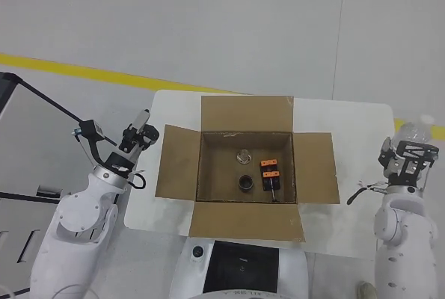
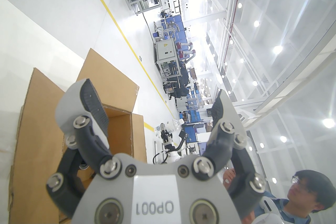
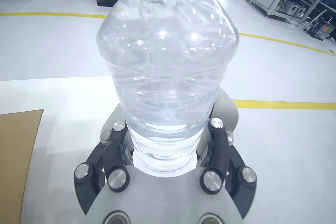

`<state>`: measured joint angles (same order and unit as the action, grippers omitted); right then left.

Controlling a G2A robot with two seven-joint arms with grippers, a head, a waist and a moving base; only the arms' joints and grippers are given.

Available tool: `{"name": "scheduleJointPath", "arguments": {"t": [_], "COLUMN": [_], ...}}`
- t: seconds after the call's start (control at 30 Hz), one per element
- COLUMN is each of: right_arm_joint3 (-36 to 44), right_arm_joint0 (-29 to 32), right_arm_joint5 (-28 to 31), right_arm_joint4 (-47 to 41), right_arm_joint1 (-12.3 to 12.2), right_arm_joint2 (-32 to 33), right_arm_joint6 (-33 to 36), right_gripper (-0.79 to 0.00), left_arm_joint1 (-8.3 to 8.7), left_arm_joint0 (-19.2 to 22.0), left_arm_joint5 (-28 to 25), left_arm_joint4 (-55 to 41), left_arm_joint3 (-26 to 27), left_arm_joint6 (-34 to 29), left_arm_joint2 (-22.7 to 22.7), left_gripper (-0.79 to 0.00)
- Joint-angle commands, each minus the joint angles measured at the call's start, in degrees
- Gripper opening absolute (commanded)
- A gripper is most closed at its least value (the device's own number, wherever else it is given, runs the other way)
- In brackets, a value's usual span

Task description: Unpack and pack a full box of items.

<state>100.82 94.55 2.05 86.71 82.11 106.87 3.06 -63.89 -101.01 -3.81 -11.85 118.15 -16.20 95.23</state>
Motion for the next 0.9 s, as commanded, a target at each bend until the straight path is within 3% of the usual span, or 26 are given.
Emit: {"name": "scheduleJointPath", "arguments": {"t": [0.0,0.17,0.3,0.87], "right_arm_joint3": [-1.82,-14.81,-24.42,-44.76], "right_arm_joint0": [0.58,-3.73,-8.17,-19.27], "right_arm_joint5": [1.44,2.61,2.67,5.03], "right_arm_joint4": [-0.13,1.44,1.79,4.36], "right_arm_joint1": [-0.06,-0.5,-0.89,-2.11], "right_arm_joint2": [-0.5,-1.3,-1.44,-4.98], "right_arm_joint6": [-3.94,-12.08,-14.74,-20.61], "right_gripper": [-0.785,-0.785,-0.785,-0.785], "left_arm_joint1": [0.0,0.0,0.0,0.0], "left_arm_joint0": [0.0,0.0,0.0,0.0], "left_arm_joint5": [0.0,0.0,0.0,0.0], "left_arm_joint4": [0.0,0.0,0.0,0.0], "left_arm_joint3": [0.0,0.0,0.0,0.0], "left_arm_joint6": [0.01,0.01,0.01,0.01], "left_arm_joint2": [0.0,0.0,0.0,0.0], "left_gripper": [0.0,0.0,0.0,0.0]}}
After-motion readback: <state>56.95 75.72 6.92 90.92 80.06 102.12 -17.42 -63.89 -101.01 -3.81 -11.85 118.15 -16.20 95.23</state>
